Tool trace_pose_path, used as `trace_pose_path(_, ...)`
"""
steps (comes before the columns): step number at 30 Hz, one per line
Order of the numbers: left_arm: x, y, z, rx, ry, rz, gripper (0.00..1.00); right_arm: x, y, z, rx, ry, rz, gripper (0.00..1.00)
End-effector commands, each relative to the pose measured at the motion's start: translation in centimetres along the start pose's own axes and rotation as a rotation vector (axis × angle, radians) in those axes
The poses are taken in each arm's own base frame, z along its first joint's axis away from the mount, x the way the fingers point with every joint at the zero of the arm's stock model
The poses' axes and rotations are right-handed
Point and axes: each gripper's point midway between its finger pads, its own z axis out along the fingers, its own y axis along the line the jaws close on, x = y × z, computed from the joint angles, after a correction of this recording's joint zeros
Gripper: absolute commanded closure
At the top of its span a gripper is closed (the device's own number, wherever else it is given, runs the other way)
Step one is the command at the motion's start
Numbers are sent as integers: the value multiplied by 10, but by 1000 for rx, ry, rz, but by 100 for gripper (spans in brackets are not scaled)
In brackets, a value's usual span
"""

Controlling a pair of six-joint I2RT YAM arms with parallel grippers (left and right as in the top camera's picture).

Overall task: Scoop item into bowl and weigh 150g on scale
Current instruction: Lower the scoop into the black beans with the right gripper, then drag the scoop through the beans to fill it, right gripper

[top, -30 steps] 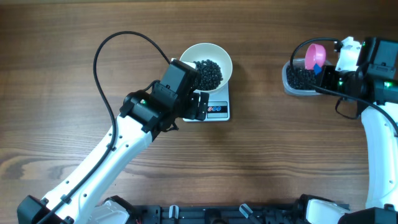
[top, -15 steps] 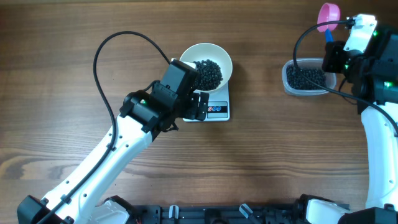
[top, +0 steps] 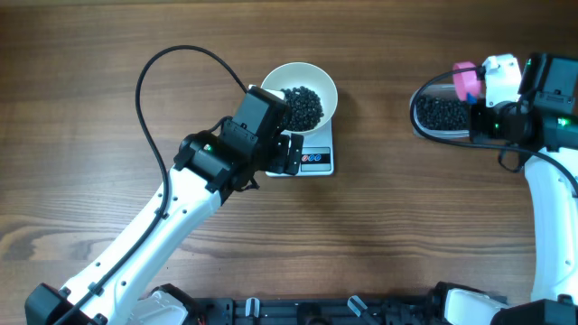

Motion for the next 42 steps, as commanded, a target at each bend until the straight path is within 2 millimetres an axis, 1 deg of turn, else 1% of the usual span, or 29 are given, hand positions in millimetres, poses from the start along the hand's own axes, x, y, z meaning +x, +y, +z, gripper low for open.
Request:
trace_pose_path(1, 2, -2, -3, 13, -4, -6, 0, 19, -16, 8, 85, 110, -61, 96)
trace_pose_path(4, 2, -2, -3, 13, -4, -6, 0, 25, -20, 17, 97, 151, -90, 96)
trace_pose_path(5, 2, -2, -3, 13, -4, -6, 0, 25, -20, 26, 93, 161, -92, 96)
trace_pose_path(9, 2, -2, -3, 13, -4, -6, 0, 28, -20, 48, 76, 199, -89, 96)
trace_pose_path(12, 2, -2, -3, 13, -4, -6, 0, 33, -18, 58, 63, 224, -91, 96)
trace_pose_path(18, 2, -2, -3, 13, -4, -6, 0, 31, -16, 63, 47, 220, -89, 96)
trace_pose_path(21, 2, -2, -3, 13, -4, -6, 0, 33, -5, 69, -15, 219, -84, 96)
trace_pose_path(24, 2, -2, -3, 13, -4, -6, 0, 38, -3, 77, -30, 244, -82, 96)
trace_pose_path(27, 2, -2, -3, 13, -4, -6, 0, 38, 1, 81, -54, 246, -80, 96)
trace_pose_path(32, 2, -2, -3, 13, -4, -6, 0, 30, 23, 80, -178, 193, -63, 96)
trace_pose_path(34, 2, -2, -3, 13, -4, -6, 0, 31, 26, 80, -196, 193, -61, 96)
trace_pose_path(39, 2, -2, -3, 13, -4, -6, 0, 29, 44, 76, -295, 175, -45, 96)
trace_pose_path(42, 2, -2, -3, 13, -4, -6, 0, 29, 48, 74, -315, 173, -41, 96)
